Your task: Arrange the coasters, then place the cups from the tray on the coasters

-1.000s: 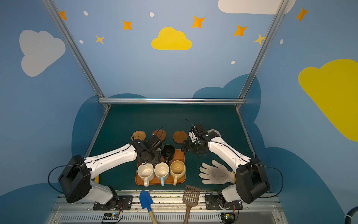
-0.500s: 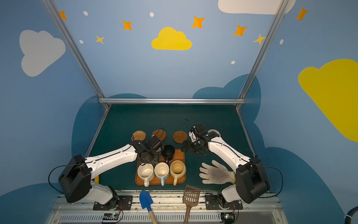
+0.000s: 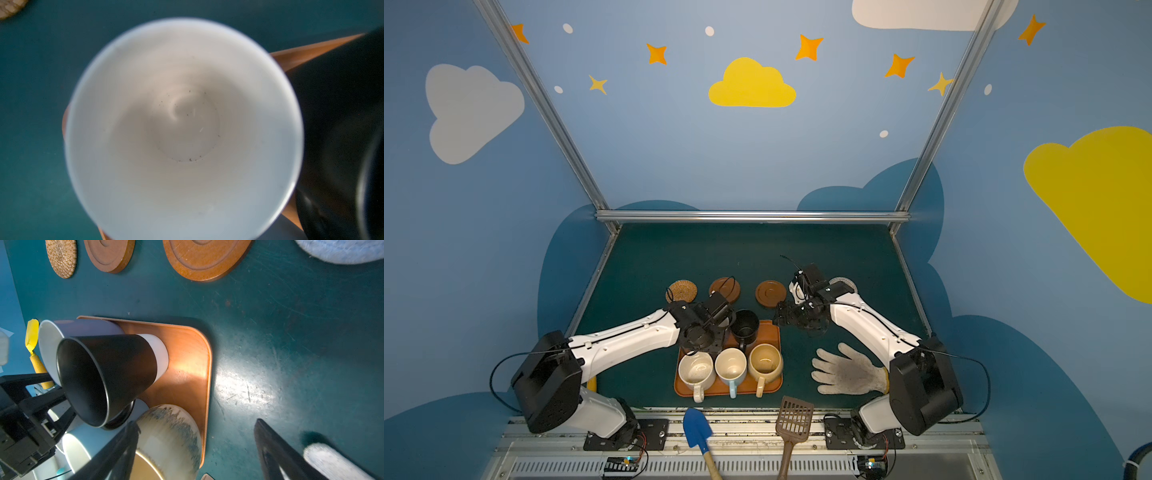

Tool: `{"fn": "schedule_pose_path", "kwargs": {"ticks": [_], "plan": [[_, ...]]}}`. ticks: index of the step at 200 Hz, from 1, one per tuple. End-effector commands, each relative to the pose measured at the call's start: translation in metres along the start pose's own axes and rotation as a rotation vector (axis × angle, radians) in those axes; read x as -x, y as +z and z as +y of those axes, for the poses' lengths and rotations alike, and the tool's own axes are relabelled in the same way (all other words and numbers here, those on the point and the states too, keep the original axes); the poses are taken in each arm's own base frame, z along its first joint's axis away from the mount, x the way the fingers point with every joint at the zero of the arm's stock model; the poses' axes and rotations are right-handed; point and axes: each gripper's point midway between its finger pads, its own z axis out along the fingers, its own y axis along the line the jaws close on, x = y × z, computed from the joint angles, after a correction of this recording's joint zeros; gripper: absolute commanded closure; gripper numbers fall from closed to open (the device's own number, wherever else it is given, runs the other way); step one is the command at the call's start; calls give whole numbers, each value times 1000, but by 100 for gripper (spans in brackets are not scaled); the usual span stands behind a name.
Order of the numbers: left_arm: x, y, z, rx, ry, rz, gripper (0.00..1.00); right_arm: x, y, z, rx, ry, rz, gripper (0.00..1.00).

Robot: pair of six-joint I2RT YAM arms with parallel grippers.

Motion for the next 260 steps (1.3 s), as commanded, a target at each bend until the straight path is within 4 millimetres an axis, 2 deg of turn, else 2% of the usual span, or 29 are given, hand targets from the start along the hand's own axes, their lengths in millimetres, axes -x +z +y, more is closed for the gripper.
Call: {"fn": "schedule_pose_path", "kwargs": {"ticks": [1,70,105,121,170,188,217,233,260], "plan": [[-5,8,1,10,14,24,56,-2,4,-4,-11,5,16,13],[-6,12,4,21,25,17,57,-2,5,-5,-13,4,18,13],[-6,14,1,9,36,13,62,0,6,-3,-7,8,22,13],[-5,13,1,4,39,9,71,-1,7,-3,-5,8,26,13],[-5,11,2,9,52,4,71,1,7,-2,-1,10,24,13],[-4,11,0,4,61,6,87,1,7,-1,0,11,24,13],[-1,5,2,3,66,-13,86,2,5,-1,-2,5,18,13],[1,3,2,4,74,-17,96,4,5,0,0,3,17,13],[2,0,1,-2,83,-27,97,5,4,2,7,4,16,13]]}}
